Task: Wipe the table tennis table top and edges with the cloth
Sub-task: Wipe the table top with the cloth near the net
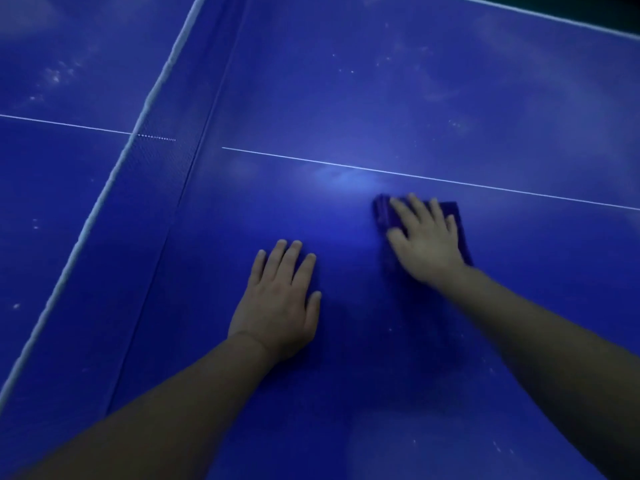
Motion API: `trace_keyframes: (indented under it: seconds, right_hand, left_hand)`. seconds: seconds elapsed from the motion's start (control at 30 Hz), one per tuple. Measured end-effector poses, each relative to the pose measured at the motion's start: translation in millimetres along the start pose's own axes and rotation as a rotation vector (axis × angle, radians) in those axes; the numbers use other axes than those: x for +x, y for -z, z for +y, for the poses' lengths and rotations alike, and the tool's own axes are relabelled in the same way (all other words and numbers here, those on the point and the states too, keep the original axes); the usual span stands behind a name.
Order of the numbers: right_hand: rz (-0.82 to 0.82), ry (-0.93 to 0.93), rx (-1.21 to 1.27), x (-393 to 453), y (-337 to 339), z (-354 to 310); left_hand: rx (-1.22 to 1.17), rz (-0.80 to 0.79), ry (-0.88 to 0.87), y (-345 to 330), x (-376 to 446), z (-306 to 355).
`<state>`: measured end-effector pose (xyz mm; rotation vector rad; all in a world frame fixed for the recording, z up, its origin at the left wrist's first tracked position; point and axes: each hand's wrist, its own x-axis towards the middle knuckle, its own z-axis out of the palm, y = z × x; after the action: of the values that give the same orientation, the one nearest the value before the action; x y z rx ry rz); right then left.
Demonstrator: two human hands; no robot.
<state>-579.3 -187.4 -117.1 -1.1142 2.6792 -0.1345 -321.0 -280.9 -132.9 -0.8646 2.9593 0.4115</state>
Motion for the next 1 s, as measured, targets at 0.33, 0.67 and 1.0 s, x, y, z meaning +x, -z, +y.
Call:
trace_keyframes:
  seconds: [0.33,0.67,1.0]
  right_hand:
    - [-0.07,0.303,-0.077,-56.1,-9.7,12.9]
    - [-0.004,0.362,-0.054,-65.3,-26.8,-38.7]
    - [0.035,-0.006,0.0,-73.6,-24.4,-35.8]
  left_hand:
    - [-0.031,0.028,-0.004,-1.0,0.3,-0.5]
    - [-0.194,0.113,-0.012,-0.3,0.6,-6.4]
    - [-0.082,0.094,0.07,-12.5,-91.2,12.4]
